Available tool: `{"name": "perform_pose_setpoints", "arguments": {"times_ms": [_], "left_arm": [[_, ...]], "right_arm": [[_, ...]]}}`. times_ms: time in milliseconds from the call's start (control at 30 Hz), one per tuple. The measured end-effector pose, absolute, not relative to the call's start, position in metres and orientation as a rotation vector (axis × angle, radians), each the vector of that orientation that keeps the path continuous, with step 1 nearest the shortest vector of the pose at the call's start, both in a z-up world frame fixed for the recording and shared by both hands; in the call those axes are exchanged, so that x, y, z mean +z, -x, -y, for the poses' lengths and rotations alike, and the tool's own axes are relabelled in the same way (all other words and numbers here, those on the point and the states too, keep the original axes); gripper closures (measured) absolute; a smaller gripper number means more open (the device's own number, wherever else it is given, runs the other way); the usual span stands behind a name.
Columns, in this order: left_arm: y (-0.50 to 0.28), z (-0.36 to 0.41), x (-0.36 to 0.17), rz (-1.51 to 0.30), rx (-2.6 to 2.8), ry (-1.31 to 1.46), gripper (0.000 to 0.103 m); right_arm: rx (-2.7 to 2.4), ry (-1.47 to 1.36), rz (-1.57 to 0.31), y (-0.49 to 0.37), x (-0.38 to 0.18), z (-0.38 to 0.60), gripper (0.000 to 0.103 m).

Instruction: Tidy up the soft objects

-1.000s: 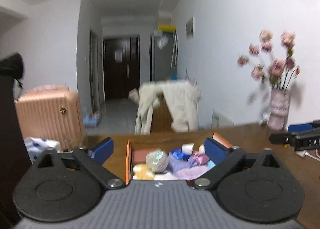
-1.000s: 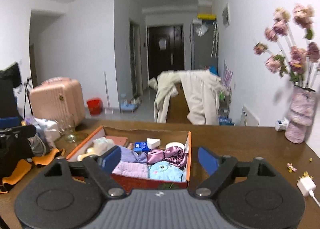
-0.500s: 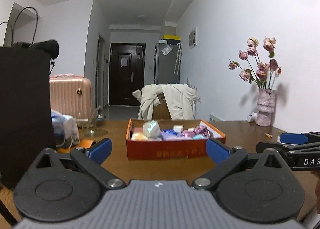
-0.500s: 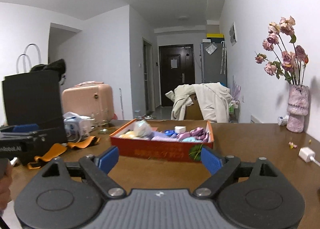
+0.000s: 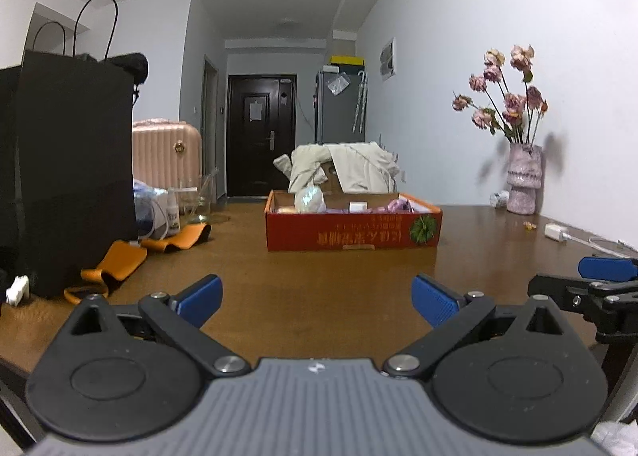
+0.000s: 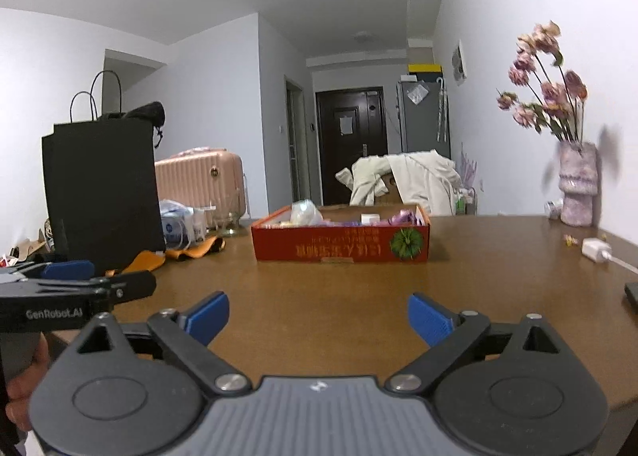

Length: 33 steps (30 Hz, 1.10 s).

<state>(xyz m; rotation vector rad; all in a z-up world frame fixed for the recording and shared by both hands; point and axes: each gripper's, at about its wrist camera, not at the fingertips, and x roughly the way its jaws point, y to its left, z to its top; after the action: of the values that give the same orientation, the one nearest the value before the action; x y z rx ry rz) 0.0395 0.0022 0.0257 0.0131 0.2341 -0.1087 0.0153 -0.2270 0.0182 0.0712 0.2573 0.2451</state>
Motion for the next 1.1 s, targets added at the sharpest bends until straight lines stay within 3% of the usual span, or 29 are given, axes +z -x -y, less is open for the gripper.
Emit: {"name": "perform_pose_setpoints", "arguments": {"times_ms": [1100], "left_arm": [[-0.032,-0.002,0.022,-0.216,-0.094,-0.022,0.000]], "right_arm": [[0.245,-0.062,-0.246,-0.016,0.008,0.217,0.006]]}}
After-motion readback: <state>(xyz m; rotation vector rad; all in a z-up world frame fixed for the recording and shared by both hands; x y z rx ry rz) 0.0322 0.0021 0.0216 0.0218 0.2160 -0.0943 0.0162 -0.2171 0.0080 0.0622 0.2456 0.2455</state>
